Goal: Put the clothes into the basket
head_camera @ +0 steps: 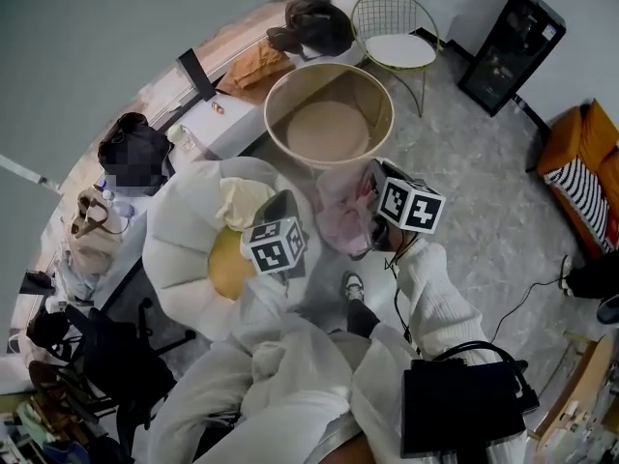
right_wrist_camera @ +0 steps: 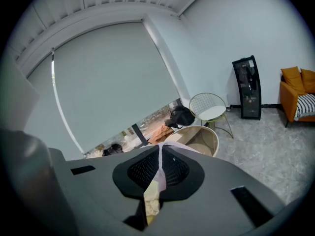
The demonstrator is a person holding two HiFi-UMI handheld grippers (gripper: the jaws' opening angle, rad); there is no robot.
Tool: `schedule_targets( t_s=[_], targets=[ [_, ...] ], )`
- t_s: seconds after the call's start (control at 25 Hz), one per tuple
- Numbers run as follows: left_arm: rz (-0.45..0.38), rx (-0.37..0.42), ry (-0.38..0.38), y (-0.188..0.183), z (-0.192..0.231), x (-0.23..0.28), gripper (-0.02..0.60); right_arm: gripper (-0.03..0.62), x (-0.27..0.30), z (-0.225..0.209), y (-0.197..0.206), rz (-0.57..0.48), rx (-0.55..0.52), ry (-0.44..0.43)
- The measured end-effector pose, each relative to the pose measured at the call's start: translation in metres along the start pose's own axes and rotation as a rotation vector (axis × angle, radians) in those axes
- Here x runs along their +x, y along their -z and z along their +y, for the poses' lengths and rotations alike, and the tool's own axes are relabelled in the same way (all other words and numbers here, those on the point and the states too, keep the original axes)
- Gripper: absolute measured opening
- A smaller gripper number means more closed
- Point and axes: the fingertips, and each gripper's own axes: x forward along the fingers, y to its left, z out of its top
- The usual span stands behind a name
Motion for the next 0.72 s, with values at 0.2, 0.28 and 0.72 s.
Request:
schedule_targets(
  t_s=[0.2,0.28,0.72],
  targets=[
    [0.068,0.021,0.002,0.032,-0.016,0.017,0.006,0.029,0.007,-0.042,0.038,0.039,0.058,0.023],
    [0.075,0.019,0.006,0.043,-0.02,0.027,0.006,0.029,0.017,-0.059,0.054,0.045,0.079,0.024],
    [0.146,-0.02,0.016,0.14,-0.023,0.111,0.006,0.029,0.088,-0.134,0.173,0.17,0.093,0.003]
  ],
)
